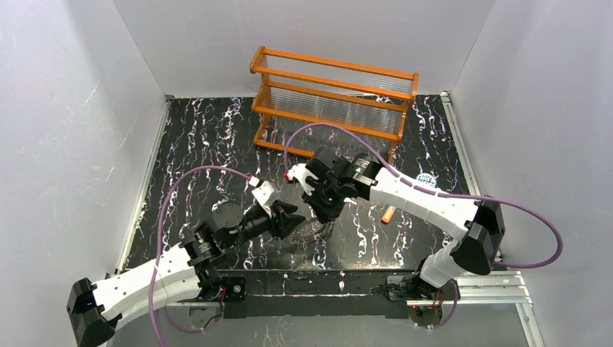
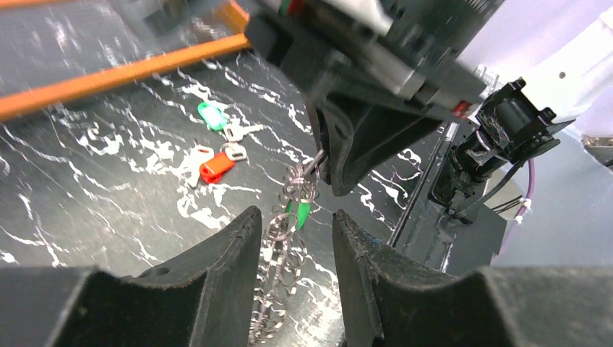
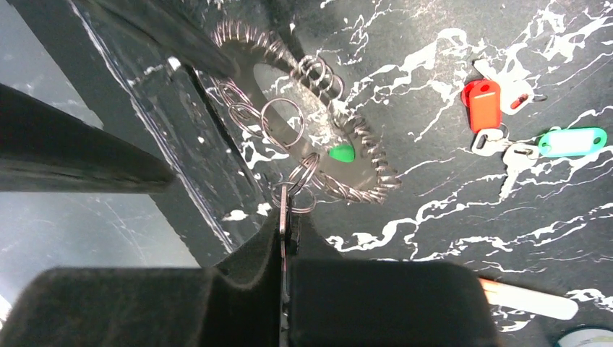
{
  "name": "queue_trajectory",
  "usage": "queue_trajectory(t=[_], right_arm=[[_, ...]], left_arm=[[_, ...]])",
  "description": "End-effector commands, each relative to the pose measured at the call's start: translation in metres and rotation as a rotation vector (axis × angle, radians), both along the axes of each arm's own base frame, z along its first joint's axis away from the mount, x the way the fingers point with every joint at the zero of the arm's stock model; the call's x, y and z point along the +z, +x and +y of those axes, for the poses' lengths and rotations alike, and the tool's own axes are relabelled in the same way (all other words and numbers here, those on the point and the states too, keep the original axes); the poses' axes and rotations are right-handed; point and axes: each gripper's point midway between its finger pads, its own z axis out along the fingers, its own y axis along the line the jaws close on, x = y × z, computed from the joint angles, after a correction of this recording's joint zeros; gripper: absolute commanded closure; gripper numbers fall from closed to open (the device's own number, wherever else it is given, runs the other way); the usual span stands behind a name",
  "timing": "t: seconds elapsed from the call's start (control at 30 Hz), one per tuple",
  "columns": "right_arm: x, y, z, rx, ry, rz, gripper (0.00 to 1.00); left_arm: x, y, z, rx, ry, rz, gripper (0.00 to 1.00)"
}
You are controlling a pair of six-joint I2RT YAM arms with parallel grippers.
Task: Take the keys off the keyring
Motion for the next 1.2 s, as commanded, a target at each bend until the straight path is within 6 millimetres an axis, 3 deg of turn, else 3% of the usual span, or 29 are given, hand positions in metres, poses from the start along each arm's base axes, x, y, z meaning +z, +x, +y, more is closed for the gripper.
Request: queue_trajectory(t=[0.0,0.23,0.37,0.6,1.17], right_arm=[[0.017,0.004,-0.006,0.124,0.076,-0.122,0.99],[0.038,0.004,-0.008,0.281,0.179,-0.259,0.99],[0.038,0.002,-0.013,0.340,0.197,-0.304,0.99],[0.053,-0.005,-0.008,0.452,0.303,-0.384,0.99],[0.067,-0.015,-0.002,0.633,0.453,-0.544,0.99]], left_arm=[[0.026,-0.003,0.003,-0.071,0.078,-0.159,0.60],[0.026,-0.007,-0.012,-0.251,0.150,-0.221,0.64],[0.024,-0.001,-0.013,-0.360,0.169,-0.232,0.64],[0.023,0.002,-0.019,-0.462,0.182,-0.228,0.61],[0.019,-0.032,-0.036,-0.693,0.023,-0.240,0.59]])
